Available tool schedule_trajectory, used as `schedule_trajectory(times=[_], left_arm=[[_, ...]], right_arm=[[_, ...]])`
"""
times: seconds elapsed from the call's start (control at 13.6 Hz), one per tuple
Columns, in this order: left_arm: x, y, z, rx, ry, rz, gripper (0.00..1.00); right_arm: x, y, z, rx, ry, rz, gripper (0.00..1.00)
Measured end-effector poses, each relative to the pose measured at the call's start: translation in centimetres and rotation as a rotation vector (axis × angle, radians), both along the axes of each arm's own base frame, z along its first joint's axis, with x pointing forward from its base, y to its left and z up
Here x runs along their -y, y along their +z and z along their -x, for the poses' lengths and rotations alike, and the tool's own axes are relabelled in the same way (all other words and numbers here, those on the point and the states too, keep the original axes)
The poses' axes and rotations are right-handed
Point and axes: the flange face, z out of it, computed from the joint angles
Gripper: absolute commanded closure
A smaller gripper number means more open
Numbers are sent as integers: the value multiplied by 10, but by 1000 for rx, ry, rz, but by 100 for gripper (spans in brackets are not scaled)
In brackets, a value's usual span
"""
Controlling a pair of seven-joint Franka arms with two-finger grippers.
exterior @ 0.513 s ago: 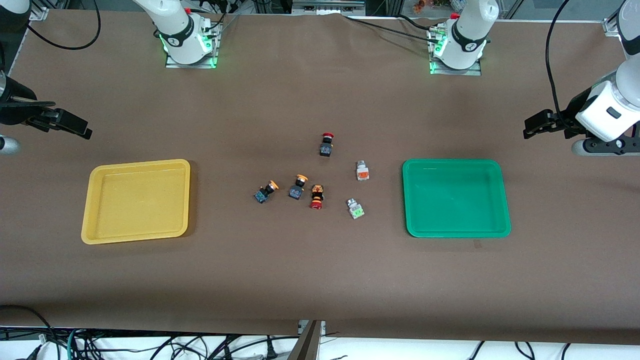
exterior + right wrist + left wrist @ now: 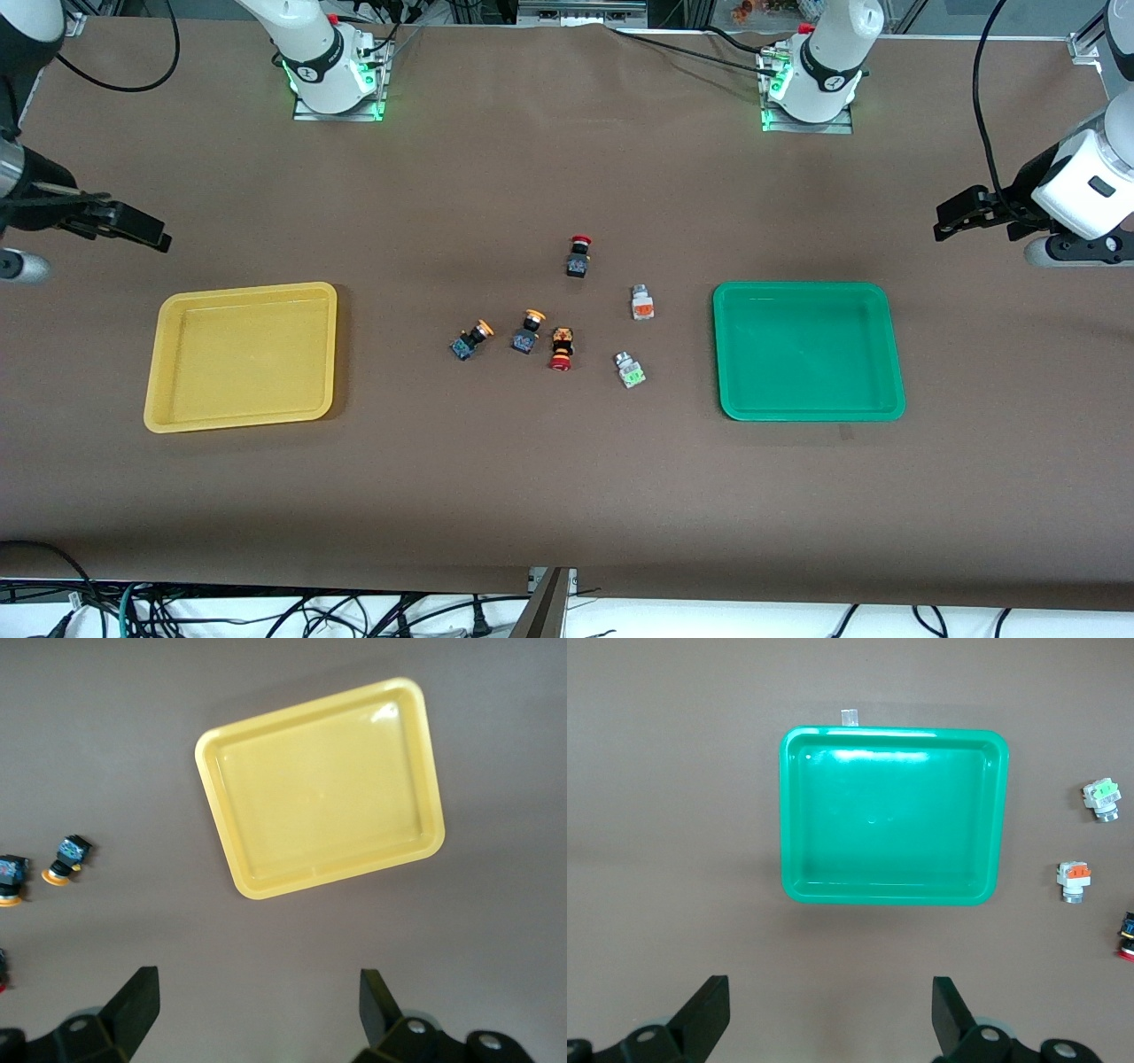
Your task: Place green and yellow buttons in trays
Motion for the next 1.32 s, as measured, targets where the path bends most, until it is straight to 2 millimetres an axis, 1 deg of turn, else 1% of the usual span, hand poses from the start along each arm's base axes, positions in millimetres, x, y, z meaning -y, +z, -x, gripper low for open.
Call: schedule_trajectory(times=[0.15, 0.29, 0.51, 0.59, 0.66, 0.73, 0.81, 0.95, 1.03, 1.17, 1.25, 1.32], left_arm=[[0, 0, 0, 0, 0, 0, 0], [0, 0, 0, 0, 1, 0, 0], [-1, 0, 0, -1, 2, 0, 0], [-3, 0, 0, -1, 6, 0, 0], [-5, 0, 0, -1, 9, 0, 0], [-6, 0, 0, -2, 11, 0, 0], [-6, 0, 0, -2, 11, 0, 0], [-6, 0, 0, -4, 11, 3, 0], [-5, -2, 0, -9, 11, 5, 0], [-2, -14, -4, -29, 12, 19, 0], [3, -24, -9, -41, 18, 29, 0], [11, -38, -16, -50, 35, 38, 0]], right_arm=[[-16, -35, -17, -29, 25, 2, 0], [-45, -76, -35, -44, 71, 10, 0], [-74, -154, -57, -91, 92, 20, 0], [-87, -179, -62, -97, 57, 31, 0], [-105, -201, -66, -94, -6, 47, 0], [-127, -222, -67, -86, -71, 62, 0], [-153, -240, -66, -77, -136, 73, 0], [-207, -270, -60, -46, -281, 83, 0], [-230, -283, -56, -29, -341, 83, 0], [-269, -311, -49, 8, -439, 77, 0], [-283, -326, -45, 25, -481, 73, 0], [-295, -339, -42, 36, -512, 70, 0]])
